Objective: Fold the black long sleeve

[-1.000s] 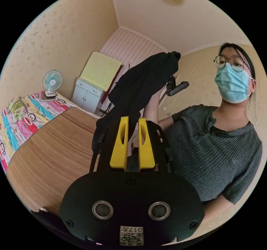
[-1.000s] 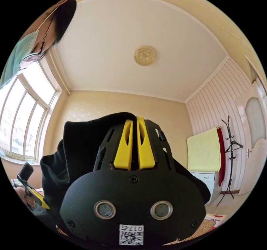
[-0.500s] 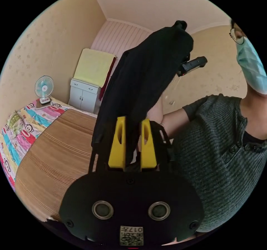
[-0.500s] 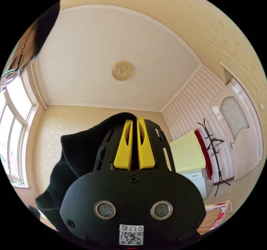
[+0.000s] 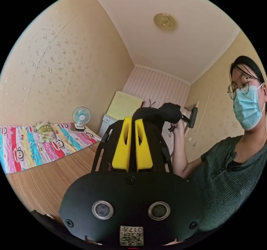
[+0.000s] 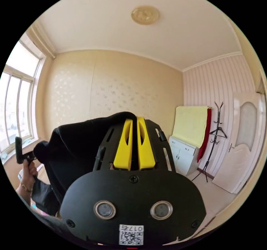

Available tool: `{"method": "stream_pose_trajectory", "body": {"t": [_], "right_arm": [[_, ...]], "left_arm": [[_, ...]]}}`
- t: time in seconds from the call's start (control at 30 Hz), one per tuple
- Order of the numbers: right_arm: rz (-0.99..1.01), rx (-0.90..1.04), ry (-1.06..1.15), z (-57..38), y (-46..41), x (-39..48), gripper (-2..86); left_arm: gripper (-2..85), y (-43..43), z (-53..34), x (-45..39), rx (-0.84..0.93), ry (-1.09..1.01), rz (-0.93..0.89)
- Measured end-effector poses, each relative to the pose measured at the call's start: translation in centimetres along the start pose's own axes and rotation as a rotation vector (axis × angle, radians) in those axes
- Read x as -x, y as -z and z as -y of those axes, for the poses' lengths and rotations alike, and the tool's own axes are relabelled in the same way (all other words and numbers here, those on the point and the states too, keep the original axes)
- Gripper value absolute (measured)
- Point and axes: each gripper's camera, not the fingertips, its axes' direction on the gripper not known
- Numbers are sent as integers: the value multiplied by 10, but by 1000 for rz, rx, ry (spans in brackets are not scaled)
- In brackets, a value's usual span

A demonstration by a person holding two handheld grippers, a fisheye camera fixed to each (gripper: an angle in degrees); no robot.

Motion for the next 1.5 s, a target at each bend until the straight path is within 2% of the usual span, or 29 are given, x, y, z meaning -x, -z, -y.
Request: {"method": "stream_pose_trajectory", "body": {"t": [0.17,0.23,0.33,0.4,0.53,0.63,0.73,0.8,0.87,0.9,1.0,1.13,1.27,1.4,1.5], "right_arm": [[375,248,-19,-89,-57,-76,35],[435,288,-24,-118,-62,-91,35],[567,287,-4,-127,-59,-105,36],[664,218,71,-99,-53,-105,36],[610,139,179,-41,-65,-98,38],[615,212,236,-1,-129,-94,38],[636,494,359,18,-263,-81,39],[672,779,318,5,-413,-68,42],[683,997,209,-27,-525,-52,45],[613,1097,173,-61,-586,-39,48],[468,1268,103,-168,-660,-16,61],[572,1372,-3,-307,-661,-6,53],[532,1685,-69,-479,-633,-6,30],[486,1860,-28,-560,-607,4,14],[458,1807,119,-559,-599,24,7]], "left_arm": [[-8,35,-44,28,173,67,-144],[-8,55,-51,26,194,84,-205],[-8,95,-34,19,177,97,-267],[-8,122,-6,12,143,40,-308],[-6,175,77,27,39,-47,-302],[-3,173,133,101,168,59,-161],[4,151,161,227,319,251,47],[16,135,160,310,356,350,155],[50,134,136,404,368,495,334],[61,136,125,424,385,542,378],[103,150,49,481,464,757,508],[101,149,-98,492,670,935,414],[96,139,-222,477,992,1041,328],[87,150,-250,479,1100,1043,294],[80,172,-246,496,1059,1062,309]]}}
